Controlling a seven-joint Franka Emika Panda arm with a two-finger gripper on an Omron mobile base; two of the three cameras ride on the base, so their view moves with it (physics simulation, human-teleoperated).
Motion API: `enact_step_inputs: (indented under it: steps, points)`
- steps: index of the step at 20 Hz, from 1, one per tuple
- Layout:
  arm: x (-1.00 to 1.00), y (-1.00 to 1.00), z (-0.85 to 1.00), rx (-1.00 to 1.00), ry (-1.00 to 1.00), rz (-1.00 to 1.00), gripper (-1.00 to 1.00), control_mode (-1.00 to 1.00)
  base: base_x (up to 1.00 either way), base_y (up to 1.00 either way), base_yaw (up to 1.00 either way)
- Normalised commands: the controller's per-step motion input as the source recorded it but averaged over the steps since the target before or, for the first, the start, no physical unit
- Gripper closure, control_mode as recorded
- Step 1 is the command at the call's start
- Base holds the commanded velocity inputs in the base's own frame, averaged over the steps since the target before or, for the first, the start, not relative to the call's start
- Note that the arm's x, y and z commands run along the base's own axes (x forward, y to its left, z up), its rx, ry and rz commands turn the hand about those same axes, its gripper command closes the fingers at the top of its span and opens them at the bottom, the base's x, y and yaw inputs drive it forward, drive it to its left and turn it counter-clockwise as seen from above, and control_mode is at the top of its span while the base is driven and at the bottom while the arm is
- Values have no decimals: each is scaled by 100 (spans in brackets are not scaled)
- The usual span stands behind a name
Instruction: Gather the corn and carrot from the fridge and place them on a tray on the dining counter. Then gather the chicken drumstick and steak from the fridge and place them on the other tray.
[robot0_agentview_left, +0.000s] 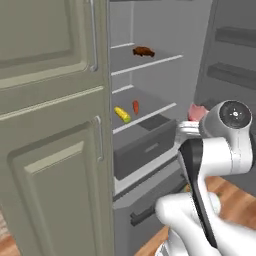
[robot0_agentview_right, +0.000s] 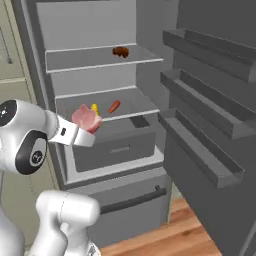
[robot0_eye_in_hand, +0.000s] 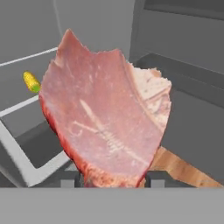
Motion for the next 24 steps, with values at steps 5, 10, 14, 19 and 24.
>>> enact_step_inputs:
  steps: [5, 10, 14, 19, 24]
  points:
    - [0, 0, 0, 0, 0, 0, 100, 100, -84, 0, -71]
    - [0, 0, 0, 0, 0, 0, 100, 100, -53, -28, -72]
    - [0, 0, 0, 0, 0, 0, 100, 100, -60, -12, -74]
    - [0, 0, 0, 0, 0, 0, 100, 100, -54, -1, -75]
    - [0, 0, 0, 0, 0, 0, 100, 100, -35, -23, -77]
